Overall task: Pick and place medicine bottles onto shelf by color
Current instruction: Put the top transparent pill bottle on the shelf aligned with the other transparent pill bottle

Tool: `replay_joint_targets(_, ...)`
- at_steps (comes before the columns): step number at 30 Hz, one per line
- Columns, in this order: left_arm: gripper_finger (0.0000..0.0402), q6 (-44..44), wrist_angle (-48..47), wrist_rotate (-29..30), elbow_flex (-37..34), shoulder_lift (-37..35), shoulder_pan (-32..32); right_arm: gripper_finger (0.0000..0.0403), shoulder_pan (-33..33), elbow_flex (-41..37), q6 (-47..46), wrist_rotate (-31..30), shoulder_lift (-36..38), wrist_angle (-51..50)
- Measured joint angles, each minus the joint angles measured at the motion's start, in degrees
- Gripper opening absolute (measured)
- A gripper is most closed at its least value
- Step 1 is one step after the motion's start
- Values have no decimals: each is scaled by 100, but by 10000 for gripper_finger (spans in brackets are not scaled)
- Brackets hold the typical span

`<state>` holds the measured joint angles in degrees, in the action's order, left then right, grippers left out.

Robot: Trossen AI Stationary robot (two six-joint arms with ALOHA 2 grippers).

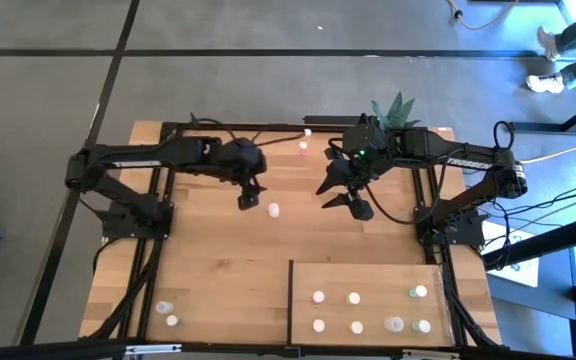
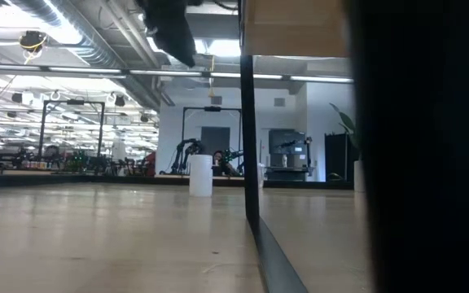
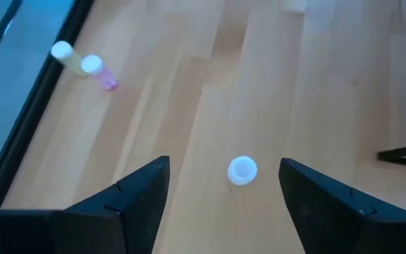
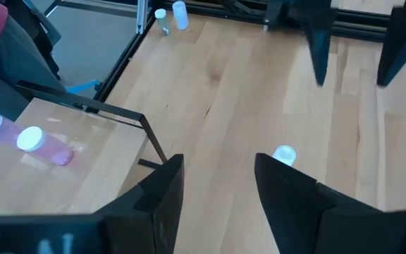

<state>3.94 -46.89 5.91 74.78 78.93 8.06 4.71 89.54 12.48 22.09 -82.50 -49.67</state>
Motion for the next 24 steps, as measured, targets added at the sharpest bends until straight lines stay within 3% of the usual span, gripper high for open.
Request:
replay_joint_targets(11, 259, 876, -451, 10, -2, -986, -269, 177, -2, 0, 1, 0, 0, 70)
replay_joint_targets(19, 259, 1524, -525, 737, -2, -1487, -558, 177, -1, 0, -38, 2, 0, 73)
replay_joint_targets(24, 259, 1714, -525, 1134, -2, -1675, -637, 177, -39, 0, -628, 4, -43, 309)
